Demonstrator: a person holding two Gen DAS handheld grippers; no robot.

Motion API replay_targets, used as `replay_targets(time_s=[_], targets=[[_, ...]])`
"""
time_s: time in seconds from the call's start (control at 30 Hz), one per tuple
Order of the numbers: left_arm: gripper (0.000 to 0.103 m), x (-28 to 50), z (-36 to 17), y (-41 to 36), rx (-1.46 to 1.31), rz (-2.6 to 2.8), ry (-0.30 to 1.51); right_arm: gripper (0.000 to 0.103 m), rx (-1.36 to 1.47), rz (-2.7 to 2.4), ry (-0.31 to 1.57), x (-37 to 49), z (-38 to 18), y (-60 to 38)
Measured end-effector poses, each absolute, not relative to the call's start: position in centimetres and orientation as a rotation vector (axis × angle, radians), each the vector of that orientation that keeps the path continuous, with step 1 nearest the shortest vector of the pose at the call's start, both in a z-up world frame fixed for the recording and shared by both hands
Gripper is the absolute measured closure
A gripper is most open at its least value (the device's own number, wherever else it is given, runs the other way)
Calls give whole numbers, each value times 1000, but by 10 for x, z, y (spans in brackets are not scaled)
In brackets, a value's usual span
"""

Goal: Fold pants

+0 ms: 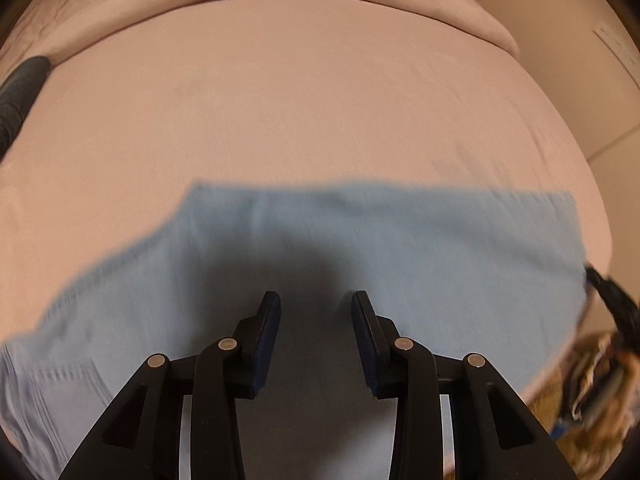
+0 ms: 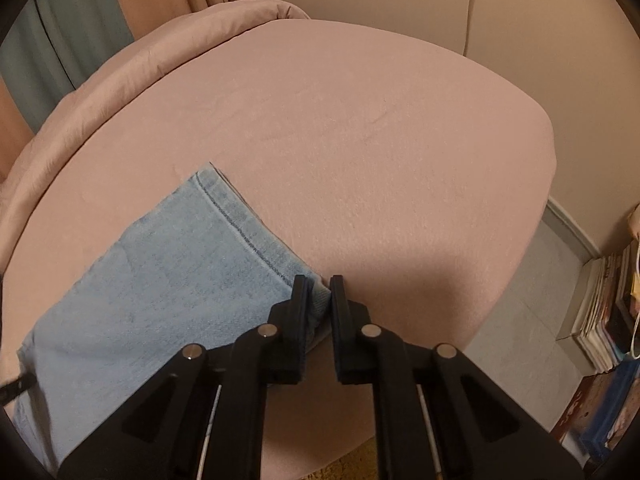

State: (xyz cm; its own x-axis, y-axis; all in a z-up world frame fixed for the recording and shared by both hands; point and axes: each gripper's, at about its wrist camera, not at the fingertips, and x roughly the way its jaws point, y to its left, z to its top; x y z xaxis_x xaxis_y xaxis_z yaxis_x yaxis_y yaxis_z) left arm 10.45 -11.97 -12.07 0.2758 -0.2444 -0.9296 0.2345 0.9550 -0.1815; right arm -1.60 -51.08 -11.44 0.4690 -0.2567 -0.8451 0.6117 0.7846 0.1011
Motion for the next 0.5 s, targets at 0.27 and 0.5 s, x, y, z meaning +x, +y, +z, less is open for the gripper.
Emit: replay_targets(time_s=[0.27, 0.5], targets=[[67, 34, -135, -108, 43, -369, 1252, 89, 369, -580, 953, -18, -114, -505], [68, 11, -136, -102, 36, -348, 1252, 88, 345, -596, 957, -26, -110, -502]])
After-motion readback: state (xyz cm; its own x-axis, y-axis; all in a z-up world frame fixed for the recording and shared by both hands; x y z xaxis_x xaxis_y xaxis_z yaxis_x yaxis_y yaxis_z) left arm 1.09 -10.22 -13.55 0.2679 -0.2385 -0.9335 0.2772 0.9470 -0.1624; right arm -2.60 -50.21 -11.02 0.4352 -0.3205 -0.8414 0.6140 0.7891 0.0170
